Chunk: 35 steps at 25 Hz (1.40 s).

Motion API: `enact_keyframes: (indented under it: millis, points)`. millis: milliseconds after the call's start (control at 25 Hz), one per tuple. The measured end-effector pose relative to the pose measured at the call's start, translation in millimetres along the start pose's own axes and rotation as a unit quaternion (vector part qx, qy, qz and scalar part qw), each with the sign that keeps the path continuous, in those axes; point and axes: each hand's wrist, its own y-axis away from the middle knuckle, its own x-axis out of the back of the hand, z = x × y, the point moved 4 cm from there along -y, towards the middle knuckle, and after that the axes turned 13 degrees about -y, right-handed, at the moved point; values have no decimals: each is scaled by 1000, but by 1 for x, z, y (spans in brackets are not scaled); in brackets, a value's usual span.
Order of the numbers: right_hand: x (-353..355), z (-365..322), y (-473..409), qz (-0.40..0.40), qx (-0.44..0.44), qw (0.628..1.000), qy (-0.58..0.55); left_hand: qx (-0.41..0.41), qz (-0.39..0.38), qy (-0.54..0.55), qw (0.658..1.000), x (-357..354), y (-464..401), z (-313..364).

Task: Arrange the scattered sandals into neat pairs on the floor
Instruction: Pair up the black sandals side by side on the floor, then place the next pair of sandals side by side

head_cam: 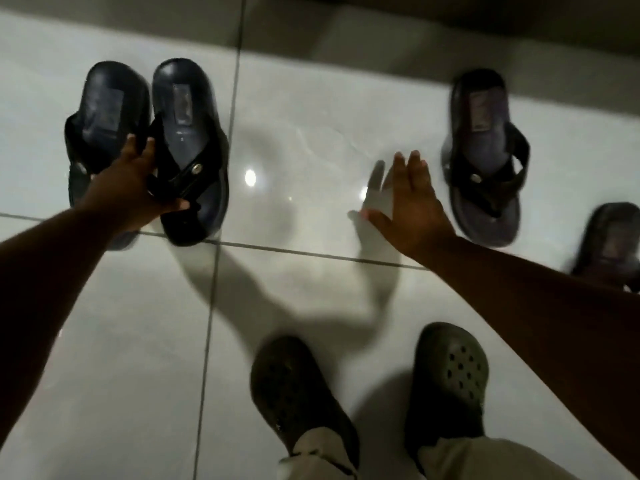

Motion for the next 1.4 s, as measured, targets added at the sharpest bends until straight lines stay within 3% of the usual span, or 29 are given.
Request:
enact_keyframes:
  millis: [280,480,600,680,760,840,880,960,1160,1280,1400]
  points:
    - [47,55,25,27,-10,999,36,-60,-34,17,997,-28,34,196]
    - [84,88,22,59,-6,998,-6,-42,-68,-1,997,-18,29,224]
    - [112,143,60,123,-102,987,-34,-52,37,-51,997,5,49,255]
    - [122,188,99,155,-193,969,-11,-162,102,-79,978,17,50,320]
    - [120,233,134,143,-322,936,-6,-250,80,-85,961,15,39,391]
    - [109,272,160,92,-425,899,-50,-266,22,-89,960,3,30,450]
    - [103,284,165,79,-434,894,-76,-260,-1,-98,960,-6,26,469]
    - [94,287,158,79,-394,911,-95,-257,-10,-129,958,-20,26,476]
    - [87,225,89,49,-284,954,-84,-300,-11,-192,935,-35,45,421]
    - [88,181,51,8,-209,974,-82,-293,-61,-190,935,-36,44,408]
    - [89,148,30,-20,-143,985,-96,-306,-64,-190,931,-33,40,412]
